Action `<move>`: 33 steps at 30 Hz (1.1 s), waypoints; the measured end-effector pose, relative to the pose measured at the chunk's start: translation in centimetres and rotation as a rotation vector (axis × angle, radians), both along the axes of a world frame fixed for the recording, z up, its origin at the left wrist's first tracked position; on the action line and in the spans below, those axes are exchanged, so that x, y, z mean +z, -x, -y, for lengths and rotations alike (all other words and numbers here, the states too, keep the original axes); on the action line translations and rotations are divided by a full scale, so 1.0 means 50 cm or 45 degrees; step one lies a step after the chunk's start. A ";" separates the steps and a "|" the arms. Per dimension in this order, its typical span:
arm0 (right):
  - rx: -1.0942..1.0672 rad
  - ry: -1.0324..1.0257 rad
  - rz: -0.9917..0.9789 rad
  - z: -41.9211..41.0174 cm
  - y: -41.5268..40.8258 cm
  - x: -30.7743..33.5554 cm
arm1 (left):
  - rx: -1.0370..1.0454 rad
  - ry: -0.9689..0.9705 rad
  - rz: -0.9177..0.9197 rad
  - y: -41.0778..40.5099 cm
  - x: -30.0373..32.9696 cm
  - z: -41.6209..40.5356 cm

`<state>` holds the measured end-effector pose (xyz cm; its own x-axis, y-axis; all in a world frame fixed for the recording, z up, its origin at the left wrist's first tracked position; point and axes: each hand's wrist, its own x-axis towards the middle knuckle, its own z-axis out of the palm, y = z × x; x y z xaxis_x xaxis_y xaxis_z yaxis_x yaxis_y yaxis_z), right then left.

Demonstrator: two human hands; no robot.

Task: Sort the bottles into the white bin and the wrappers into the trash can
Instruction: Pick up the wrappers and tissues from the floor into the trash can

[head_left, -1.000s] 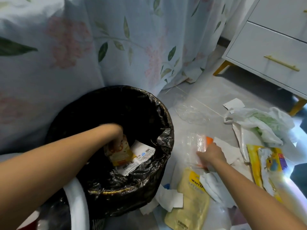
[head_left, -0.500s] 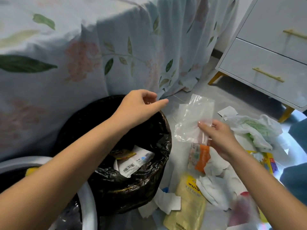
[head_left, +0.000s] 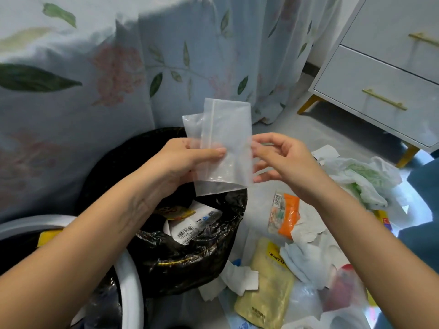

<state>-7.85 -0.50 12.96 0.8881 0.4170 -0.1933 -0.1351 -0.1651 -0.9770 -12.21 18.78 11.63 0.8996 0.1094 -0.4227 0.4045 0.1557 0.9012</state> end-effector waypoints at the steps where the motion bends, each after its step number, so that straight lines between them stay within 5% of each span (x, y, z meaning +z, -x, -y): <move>1: -0.083 -0.025 -0.009 0.013 -0.009 -0.007 | -0.018 -0.016 -0.038 -0.001 -0.004 -0.017; 5: -0.520 -0.034 -0.100 0.086 -0.058 -0.099 | -0.313 -0.303 -0.301 -0.008 -0.034 -0.085; 9: -0.582 0.424 -0.184 0.166 -0.071 -0.264 | -0.607 -0.633 -0.553 -0.013 -0.086 -0.105; 13: -0.397 0.953 -0.132 0.222 -0.047 -0.381 | -0.863 -0.906 -0.736 -0.029 -0.129 -0.094; 24: 0.382 1.607 0.136 0.204 -0.162 -0.409 | -1.194 -1.443 -1.017 -0.067 -0.259 -0.108; 33: 0.507 1.799 0.297 0.203 -0.150 -0.458 | -1.245 -1.853 -0.797 -0.077 -0.262 -0.093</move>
<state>-0.33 -10.67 -9.96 0.8307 0.2275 -0.5081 0.2789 -0.9599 0.0263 -8.39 23.44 -1.47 0.6287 0.2483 -0.7369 0.1469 -0.9685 -0.2010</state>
